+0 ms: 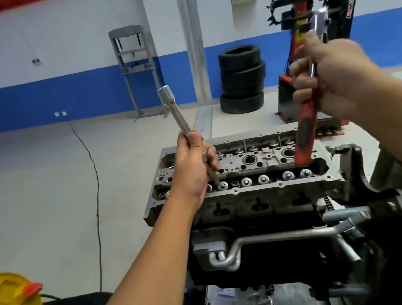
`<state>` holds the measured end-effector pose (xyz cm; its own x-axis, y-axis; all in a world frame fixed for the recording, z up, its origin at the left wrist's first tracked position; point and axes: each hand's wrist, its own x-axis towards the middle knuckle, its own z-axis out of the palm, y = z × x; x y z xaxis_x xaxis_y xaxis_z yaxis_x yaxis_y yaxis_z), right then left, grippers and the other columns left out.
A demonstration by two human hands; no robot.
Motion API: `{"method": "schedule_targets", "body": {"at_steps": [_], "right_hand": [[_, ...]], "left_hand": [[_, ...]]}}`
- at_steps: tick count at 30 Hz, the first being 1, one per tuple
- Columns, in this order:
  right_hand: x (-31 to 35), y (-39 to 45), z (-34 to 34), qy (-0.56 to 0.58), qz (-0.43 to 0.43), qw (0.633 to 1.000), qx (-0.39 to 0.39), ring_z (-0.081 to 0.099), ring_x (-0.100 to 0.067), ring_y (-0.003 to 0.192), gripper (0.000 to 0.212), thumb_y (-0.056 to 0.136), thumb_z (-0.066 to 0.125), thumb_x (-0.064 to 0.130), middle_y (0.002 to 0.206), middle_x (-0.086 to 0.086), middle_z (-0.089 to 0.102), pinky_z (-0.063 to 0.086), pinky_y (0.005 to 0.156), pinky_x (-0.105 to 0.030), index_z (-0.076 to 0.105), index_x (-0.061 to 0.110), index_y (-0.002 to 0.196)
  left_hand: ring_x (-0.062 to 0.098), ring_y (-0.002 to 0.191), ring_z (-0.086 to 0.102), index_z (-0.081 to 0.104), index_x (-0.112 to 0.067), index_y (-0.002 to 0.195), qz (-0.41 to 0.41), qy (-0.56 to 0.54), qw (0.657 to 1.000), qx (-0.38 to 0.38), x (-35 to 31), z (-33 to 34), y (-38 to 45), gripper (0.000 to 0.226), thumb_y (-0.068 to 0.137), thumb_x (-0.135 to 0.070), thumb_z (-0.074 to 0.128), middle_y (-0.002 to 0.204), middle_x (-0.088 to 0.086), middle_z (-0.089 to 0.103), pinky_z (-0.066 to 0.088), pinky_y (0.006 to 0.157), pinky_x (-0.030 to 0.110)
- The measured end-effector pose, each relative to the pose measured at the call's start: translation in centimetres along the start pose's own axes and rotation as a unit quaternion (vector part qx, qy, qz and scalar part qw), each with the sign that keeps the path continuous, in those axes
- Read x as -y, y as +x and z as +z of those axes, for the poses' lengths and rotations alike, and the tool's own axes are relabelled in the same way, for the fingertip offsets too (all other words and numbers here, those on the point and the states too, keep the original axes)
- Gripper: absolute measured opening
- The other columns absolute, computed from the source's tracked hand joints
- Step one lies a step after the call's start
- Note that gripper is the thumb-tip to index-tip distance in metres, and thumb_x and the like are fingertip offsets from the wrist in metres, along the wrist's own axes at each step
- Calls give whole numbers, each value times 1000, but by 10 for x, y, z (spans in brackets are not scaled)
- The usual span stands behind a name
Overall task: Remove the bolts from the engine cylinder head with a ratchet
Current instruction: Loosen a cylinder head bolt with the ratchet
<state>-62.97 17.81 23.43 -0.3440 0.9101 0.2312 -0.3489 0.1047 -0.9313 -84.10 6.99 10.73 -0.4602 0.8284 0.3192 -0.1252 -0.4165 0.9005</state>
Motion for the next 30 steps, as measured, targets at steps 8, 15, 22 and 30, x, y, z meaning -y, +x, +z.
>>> {"method": "schedule_targets", "body": {"at_steps": [8,15,22,30], "right_hand": [[-28,-24,-14,-18,167,981,97,20,-11,40,50,103,40,67,62,1,38,21,40,-19,53,22,88],[-26,-34,26,-140,108,965,192,26,-12,37,34,105,52,50,59,-5,47,24,42,-16,56,18,94],[7,-31,59,-214,88,956,180,27,-14,35,40,98,54,54,56,-3,45,27,43,-17,55,15,86],[30,-23,54,-286,127,933,180,21,-13,33,57,93,48,59,49,2,37,24,39,-15,52,24,48]], "left_hand": [[15,70,51,53,-22,99,-8,-8,999,34,21,17,3,18,111,-28,41,74,-2,53,50,73,31],[15,74,54,57,-21,100,36,55,994,90,20,19,-1,29,98,-50,55,77,-4,57,51,78,29],[17,77,53,60,-37,93,35,94,987,124,19,17,-1,18,103,-45,46,80,-3,55,52,79,27],[10,75,51,56,-33,93,60,166,969,175,20,20,-2,19,102,-47,47,79,-7,53,51,76,25]]}}
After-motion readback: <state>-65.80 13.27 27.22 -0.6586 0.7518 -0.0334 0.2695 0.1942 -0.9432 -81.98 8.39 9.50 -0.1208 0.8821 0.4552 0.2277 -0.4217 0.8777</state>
